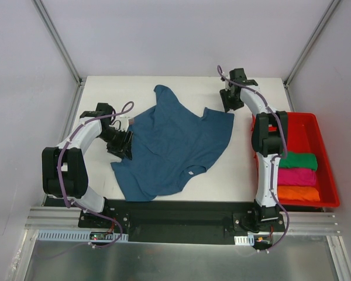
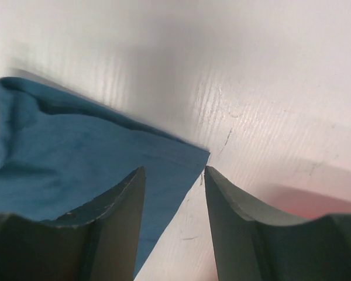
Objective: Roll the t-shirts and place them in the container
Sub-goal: Flatten out the T-shirt at the center of the board.
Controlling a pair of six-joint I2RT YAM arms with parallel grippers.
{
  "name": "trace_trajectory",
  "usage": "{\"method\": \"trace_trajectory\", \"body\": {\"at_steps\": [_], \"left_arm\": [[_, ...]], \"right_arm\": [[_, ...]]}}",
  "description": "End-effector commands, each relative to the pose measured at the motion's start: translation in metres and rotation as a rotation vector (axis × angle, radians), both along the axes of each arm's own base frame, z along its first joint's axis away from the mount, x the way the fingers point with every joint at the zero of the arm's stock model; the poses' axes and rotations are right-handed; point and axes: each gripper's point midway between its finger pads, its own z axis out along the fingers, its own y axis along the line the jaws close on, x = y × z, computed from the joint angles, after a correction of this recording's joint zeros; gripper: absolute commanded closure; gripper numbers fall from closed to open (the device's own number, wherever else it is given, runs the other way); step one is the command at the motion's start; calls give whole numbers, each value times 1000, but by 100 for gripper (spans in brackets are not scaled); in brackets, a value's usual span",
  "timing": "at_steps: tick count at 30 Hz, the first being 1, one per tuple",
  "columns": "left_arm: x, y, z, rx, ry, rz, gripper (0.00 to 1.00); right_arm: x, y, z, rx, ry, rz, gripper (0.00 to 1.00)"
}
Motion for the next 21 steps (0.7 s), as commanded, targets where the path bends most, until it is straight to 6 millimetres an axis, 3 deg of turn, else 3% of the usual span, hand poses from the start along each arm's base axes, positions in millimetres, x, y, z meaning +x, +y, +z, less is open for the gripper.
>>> {"method": "trace_trajectory", "body": {"at_steps": [1, 11, 21], "left_arm": [[-13, 6, 9, 39, -11, -54, 52], [-16, 2, 9, 17, 15, -40, 52], [-12, 1, 8, 12, 27, -35, 52]], "right_arm": [[11, -12, 0, -59, -13, -11, 53], [11, -21, -26, -115, 30, -4, 56], [4, -16, -43, -90, 78, 10, 59]]}}
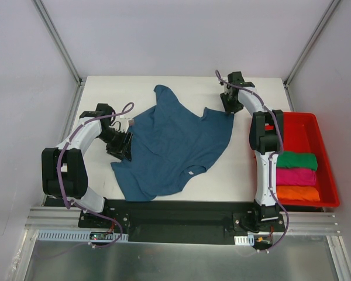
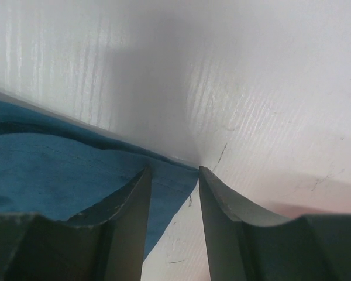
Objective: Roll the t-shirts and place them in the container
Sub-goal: Flatten out the T-shirt at the center of the board.
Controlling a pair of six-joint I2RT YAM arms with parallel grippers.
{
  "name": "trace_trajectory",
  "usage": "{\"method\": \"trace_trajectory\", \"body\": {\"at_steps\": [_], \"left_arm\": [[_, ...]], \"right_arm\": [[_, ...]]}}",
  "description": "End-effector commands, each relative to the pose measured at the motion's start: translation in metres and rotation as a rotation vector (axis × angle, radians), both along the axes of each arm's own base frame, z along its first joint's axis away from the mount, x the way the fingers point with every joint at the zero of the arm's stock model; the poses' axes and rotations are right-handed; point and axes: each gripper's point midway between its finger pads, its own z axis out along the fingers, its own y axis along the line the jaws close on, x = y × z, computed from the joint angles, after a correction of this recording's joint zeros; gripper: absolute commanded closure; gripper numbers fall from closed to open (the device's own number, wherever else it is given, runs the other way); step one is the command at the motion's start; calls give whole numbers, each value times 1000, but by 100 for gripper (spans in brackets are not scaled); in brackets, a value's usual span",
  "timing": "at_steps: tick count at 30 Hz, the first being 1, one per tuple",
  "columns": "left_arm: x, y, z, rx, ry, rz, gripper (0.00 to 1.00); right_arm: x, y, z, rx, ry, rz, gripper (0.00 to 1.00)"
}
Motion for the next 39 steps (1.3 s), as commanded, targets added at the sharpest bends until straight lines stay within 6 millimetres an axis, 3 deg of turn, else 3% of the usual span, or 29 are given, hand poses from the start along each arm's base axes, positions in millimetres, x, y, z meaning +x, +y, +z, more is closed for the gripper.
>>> {"method": "trace_trajectory", "body": {"at_steps": [1, 8, 12, 14, 15, 16, 22, 24, 26, 29, 33, 39], "left_arm": [[-3, -2, 7, -3, 6, -14, 52], [-4, -1, 4, 2, 23, -19, 52], [-3, -2, 4, 0, 27, -21, 52], [-1, -3, 3, -5, 28, -24, 52], [1, -3, 3, -5, 25, -25, 52], [4, 0, 1, 10, 24, -24, 52], [38, 27, -18, 182, -28, -3, 49], [47, 37, -23, 245, -28, 21, 39], [57, 36, -31, 247, -10, 29, 37], [69, 26, -40, 196, 26, 50, 34], [84, -6, -42, 22, 85, 99, 34], [115, -13, -60, 6, 99, 117, 44]], "right_arm": [[0, 1, -1, 12, 18, 1, 60], [-16, 3, -17, 34, 87, 13, 71], [-8, -3, -11, 8, 56, -5, 75], [2, -6, -2, -8, 15, -13, 90], [9, -9, 9, -21, -18, -20, 98], [14, -9, 20, -19, -49, -21, 99], [45, 1, 112, -7, -287, 16, 99], [46, 8, 143, 16, -351, 41, 99], [44, 13, 167, 30, -396, 62, 99], [38, 20, 177, 16, -404, 109, 99], [28, 22, 185, -18, -409, 118, 99], [14, 34, 184, -24, -388, 146, 99]]}}
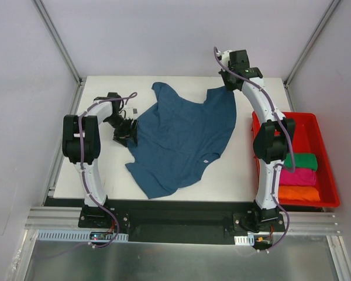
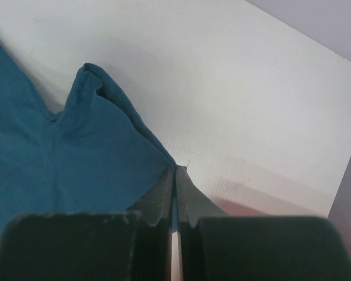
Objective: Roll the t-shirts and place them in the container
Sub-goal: Flatten out the T-shirt at the center of the board.
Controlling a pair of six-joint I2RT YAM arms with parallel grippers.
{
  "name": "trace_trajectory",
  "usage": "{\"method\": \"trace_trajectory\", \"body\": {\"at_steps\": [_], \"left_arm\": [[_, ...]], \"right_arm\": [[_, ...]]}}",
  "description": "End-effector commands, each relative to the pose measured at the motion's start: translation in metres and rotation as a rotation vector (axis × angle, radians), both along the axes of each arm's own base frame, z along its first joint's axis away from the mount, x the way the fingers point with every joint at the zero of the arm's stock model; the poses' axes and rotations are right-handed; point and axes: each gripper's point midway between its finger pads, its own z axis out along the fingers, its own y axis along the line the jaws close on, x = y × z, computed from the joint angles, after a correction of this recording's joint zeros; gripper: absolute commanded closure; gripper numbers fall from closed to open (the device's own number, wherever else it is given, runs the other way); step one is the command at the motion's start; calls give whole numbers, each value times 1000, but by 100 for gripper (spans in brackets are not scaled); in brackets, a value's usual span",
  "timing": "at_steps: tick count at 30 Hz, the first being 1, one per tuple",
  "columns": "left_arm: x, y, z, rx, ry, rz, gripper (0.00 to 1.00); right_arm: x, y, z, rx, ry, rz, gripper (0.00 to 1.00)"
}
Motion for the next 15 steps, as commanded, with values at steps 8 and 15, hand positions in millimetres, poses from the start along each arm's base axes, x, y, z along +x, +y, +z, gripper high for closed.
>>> {"method": "trace_trajectory", "body": {"at_steps": [8, 15], "left_arm": [[29, -23, 1, -112, -30, -16, 100], [-31, -78, 106, -392, -199, -213, 100]], "right_arm": [[-6, 6, 37, -41, -79, 11, 99], [25, 1, 64, -45, -193, -13, 99]]}}
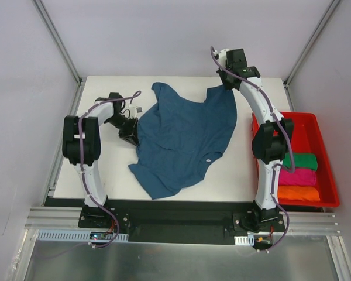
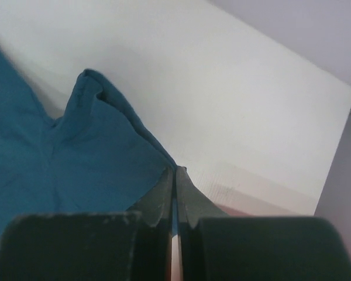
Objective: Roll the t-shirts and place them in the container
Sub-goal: Flatten out the T-shirt at the center of the board.
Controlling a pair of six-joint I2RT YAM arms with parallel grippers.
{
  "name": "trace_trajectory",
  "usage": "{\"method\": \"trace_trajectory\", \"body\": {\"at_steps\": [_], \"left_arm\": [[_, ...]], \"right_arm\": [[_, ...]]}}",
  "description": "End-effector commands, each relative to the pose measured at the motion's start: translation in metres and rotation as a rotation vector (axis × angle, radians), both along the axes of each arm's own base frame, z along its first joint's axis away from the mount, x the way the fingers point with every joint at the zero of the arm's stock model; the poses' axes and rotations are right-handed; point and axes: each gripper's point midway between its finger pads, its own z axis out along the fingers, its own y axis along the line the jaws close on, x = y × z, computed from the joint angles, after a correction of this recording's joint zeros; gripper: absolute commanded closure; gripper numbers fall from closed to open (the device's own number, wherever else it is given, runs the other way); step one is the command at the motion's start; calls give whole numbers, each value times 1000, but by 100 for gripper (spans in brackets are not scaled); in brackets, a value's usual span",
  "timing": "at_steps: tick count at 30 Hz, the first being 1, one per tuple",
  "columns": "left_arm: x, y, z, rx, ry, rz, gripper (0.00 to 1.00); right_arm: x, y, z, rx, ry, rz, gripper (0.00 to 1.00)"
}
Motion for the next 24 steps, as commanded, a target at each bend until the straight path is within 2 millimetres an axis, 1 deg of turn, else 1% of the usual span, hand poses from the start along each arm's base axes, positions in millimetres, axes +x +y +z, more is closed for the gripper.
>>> {"method": "trace_trajectory", "body": {"at_steps": [1, 2, 3, 4, 6, 7, 8, 9, 10, 11, 12, 13, 14, 16, 17, 18, 19, 20, 21, 23, 24], "left_arm": [[-62, -64, 126, -254, -259, -269, 100], [-77, -73, 138, -278, -285, -327, 100], [-101, -81, 147, -329, -286, -409, 100], [-128, -97, 161, -361, -318, -512, 100], [-156, -105, 166, -372, -322, -598, 100], [-160, -107, 167, -372, -325, -614, 100], [-159, -106, 169, -366, -341, -618, 97], [-153, -105, 175, -345, -386, -640, 90], [-144, -101, 177, -301, -427, -648, 83], [-135, -99, 186, -296, -477, -641, 71], [-123, -100, 202, -288, -533, -612, 62], [-105, -102, 210, -275, -591, -578, 55], [-88, -94, 209, -213, -596, -511, 47], [-53, -88, 206, -138, -626, -451, 44], [-29, -72, 198, -21, -636, -376, 43], [-13, -67, 180, 35, -603, -349, 43], [1, -63, 174, 72, -621, -330, 43], [11, -55, 162, 119, -612, -317, 43], [18, -53, 144, 142, -581, -324, 43], [32, -52, 125, 167, -591, -361, 44], [38, -53, 106, 176, -564, -380, 44]], "right_arm": [[36, -13, 64, -6, -209, -35, 99], [40, -15, 66, -6, -220, -36, 99], [45, -19, 73, -7, -243, -50, 99], [50, -25, 66, -10, -241, -63, 99], [53, -34, 64, -25, -241, -86, 99], [53, -41, 60, -31, -233, -101, 99], [52, -45, 57, -34, -225, -111, 99], [51, -50, 50, -42, -207, -120, 99], [49, -55, 50, -46, -203, -130, 99], [48, -57, 49, -49, -199, -134, 99], [47, -59, 49, -49, -197, -133, 99], [45, -61, 46, -50, -186, -135, 99], [44, -61, 50, -52, -190, -133, 99], [40, -61, 48, -53, -178, -130, 99], [37, -61, 52, -47, -179, -126, 99], [35, -61, 51, -44, -174, -126, 99], [31, -60, 45, -46, -152, -120, 99], [27, -58, 48, -40, -150, -110, 99], [24, -58, 48, -36, -145, -105, 99], [17, -55, 40, -36, -115, -89, 99], [14, -53, 42, -37, -113, -83, 99]]}}
